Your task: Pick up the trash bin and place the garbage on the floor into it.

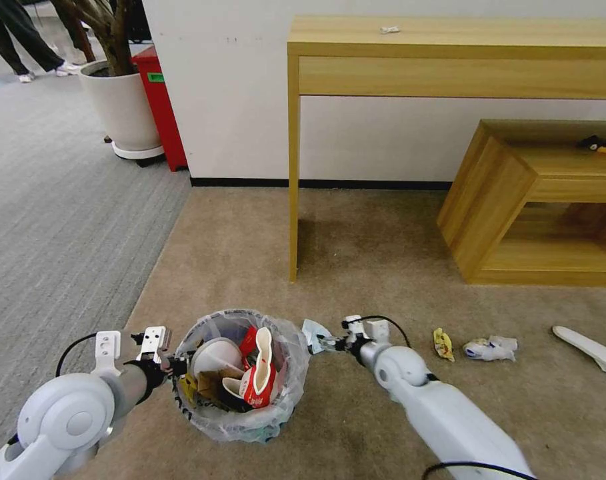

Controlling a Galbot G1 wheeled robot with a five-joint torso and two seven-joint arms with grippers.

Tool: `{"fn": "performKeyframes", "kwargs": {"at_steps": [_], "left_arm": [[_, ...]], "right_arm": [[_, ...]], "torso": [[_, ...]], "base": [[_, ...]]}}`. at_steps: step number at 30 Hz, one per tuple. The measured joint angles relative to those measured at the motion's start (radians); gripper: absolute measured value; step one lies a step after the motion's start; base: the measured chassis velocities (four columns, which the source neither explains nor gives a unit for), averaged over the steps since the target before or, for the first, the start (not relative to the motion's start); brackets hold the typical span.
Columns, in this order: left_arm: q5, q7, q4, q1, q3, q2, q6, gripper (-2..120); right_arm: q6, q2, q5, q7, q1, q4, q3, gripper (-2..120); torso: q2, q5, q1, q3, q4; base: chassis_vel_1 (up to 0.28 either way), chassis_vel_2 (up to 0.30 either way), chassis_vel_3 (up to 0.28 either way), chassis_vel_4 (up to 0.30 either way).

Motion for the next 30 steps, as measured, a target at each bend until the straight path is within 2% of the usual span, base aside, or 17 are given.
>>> {"fn": "performKeyframes", "kwargs": {"at_steps": [6, 8, 15, 26, 28, 30], "left_arm": [[-0.004, -0.005, 0.027, -0.001, -0.024, -0.002, 0.000, 0], [-0.005, 0.004, 0.051, -0.002, -0.042, -0.004, 0.000, 0], [0.004, 0.026, 0.101, 0.000, -0.080, -0.007, 0.000, 0], [0.011, 0.047, 0.121, 0.014, -0.129, -0.014, 0.000, 0], [0.009, 0.047, 0.114, 0.014, -0.129, -0.014, 0.000, 0], [0.009, 0.047, 0.113, 0.014, -0.128, -0.014, 0.000, 0]], "right_arm": [[0.001, 0.042, -0.014, -0.012, 0.062, -0.110, -0.014, 100], [0.004, 0.064, -0.027, -0.024, 0.092, -0.181, -0.019, 100], [0.004, 0.093, -0.033, -0.056, 0.125, -0.268, -0.028, 100], [0.018, 0.157, -0.092, -0.091, 0.166, -0.414, -0.033, 100], [0.018, 0.159, -0.093, -0.092, 0.172, -0.435, -0.032, 91], [0.018, 0.159, -0.093, -0.093, 0.172, -0.436, -0.032, 89]], "torso": [[0.000, 0.0000, 0.000, 0.000, -0.0004], [0.000, 0.0000, 0.000, 0.000, -0.0002], [0.000, -0.0003, 0.000, 0.000, -0.0005], [0.000, 0.0000, 0.000, 0.000, -0.0003], [0.000, -0.0002, 0.000, 0.000, -0.0004], [0.000, -0.0001, 0.000, 0.000, -0.0004]], "base": [[0.000, 0.000, 0.000, 0.000], [0.000, 0.000, 0.000, 0.000], [0.000, 0.000, 0.000, 0.000], [0.000, 0.000, 0.000, 0.000], [0.000, 0.000, 0.000, 0.000], [0.000, 0.000, 0.000, 0.000]]}}
